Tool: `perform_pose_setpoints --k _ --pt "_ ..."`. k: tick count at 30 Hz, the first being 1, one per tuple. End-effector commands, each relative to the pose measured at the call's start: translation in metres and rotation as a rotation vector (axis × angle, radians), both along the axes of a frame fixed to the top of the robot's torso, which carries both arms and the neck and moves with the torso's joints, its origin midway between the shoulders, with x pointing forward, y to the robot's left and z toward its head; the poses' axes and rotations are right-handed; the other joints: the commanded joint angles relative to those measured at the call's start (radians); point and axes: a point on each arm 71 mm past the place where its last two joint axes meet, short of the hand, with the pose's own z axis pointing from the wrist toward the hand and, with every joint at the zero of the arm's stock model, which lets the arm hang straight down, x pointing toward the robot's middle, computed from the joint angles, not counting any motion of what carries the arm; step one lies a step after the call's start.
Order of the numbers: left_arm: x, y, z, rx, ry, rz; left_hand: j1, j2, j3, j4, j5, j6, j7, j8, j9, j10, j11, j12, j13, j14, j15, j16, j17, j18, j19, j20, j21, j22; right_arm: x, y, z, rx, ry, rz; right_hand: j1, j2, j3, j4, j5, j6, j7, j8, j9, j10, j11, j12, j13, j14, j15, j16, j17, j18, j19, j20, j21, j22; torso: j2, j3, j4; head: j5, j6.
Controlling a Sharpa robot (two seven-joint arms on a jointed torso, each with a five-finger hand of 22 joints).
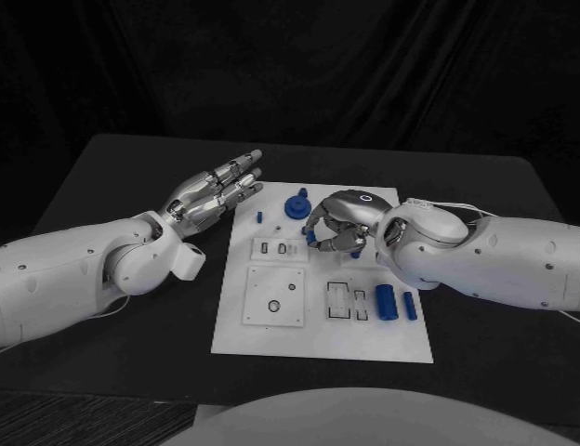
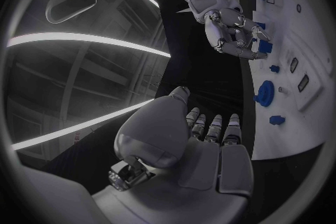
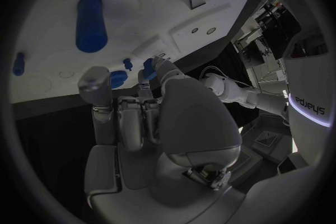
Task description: Assemble the parts on the task board
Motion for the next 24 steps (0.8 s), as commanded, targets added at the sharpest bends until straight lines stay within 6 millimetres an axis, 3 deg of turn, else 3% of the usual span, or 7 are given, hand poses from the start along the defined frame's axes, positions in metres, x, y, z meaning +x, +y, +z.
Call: perform_pose_setpoints --k 1,24 --pt "-0.001 -0.003 0.0 -0.013 0.001 -0.017 0.002 -0.004 0.005 0.002 0.005 0.002 0.007 0.001 0.0 0.0 0.004 -0.003 -0.001 0.0 0.006 -0.004 -0.001 -0.012 -0.001 0.006 -0.003 -0.002 0.001 0.003 -0.003 -0.005 0.001 -0.017 0.002 -0.003 -0.004 -0.005 -0.004 0.02 -0.013 0.003 0.043 0.104 0.007 0.003 0.262 0.108 0.008 0.006 0.263 0.012 0.001 0.006 -0.006 0.076 0.0 0.0009 0.0055 0.001 -0.004" --pt "-0.002 -0.006 0.0 -0.014 0.004 -0.025 0.002 -0.003 0.009 0.0 0.005 0.005 0.009 0.002 0.001 0.0 0.004 -0.003 -0.001 0.0 0.006 -0.004 -0.001 -0.013 -0.001 0.006 -0.003 -0.002 0.006 0.015 -0.016 -0.05 0.043 -0.019 -0.002 -0.008 0.001 -0.011 -0.015 -0.005 0.0 -0.024 0.036 0.104 0.017 0.003 0.262 0.108 0.019 0.006 0.263 0.016 -0.006 0.017 -0.031 0.073 -0.001 0.0008 0.0041 0.0 -0.006"
